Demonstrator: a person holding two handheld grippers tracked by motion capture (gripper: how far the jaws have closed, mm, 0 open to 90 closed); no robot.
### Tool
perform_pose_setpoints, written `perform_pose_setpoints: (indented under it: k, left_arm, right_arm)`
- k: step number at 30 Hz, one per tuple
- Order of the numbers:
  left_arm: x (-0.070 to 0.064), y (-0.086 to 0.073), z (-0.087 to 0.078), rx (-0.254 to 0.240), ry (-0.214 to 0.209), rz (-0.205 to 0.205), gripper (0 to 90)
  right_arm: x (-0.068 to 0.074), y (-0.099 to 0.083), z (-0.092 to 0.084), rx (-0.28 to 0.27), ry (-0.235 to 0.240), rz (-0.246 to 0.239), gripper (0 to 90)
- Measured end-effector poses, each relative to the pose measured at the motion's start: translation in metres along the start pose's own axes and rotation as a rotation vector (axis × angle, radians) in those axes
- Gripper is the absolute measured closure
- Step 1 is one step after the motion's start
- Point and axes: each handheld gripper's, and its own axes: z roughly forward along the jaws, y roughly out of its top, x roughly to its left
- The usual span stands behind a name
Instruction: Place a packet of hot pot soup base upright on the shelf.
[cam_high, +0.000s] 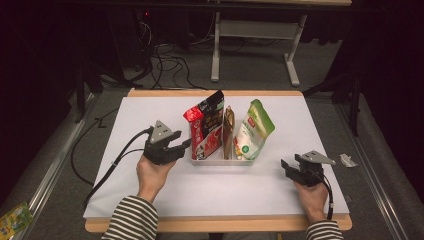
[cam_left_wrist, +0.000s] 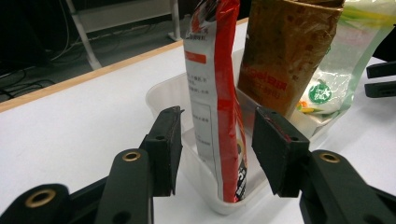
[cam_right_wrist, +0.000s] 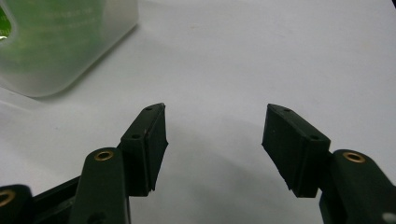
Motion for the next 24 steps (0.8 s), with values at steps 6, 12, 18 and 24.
perform_pose_setpoints:
  k: [6,12,18,24]
  left_arm:
    - [-0.003,-0.005,-0.01,-0.009,0.011,0.026,51.6]
    - [-0.002,-0.008,-0.021,-0.026,0.013,0.014,50.0]
    - [0.001,-0.016,-0.034,-0.031,0.046,0.02,49.2]
    - [0.006,-0.025,-0.046,-0.047,0.059,-0.005,48.9]
  right_arm:
    - [-0.002,-0.001,-0.004,-0.008,0.006,0.013,40.5]
    - [-0.003,-0.003,-0.007,-0.019,0.012,0.009,40.3]
    - [-0.003,-0.003,-0.013,-0.04,0.023,0.024,38.5]
    - [-0.005,-0.003,-0.015,-0.05,0.029,0.031,38.3]
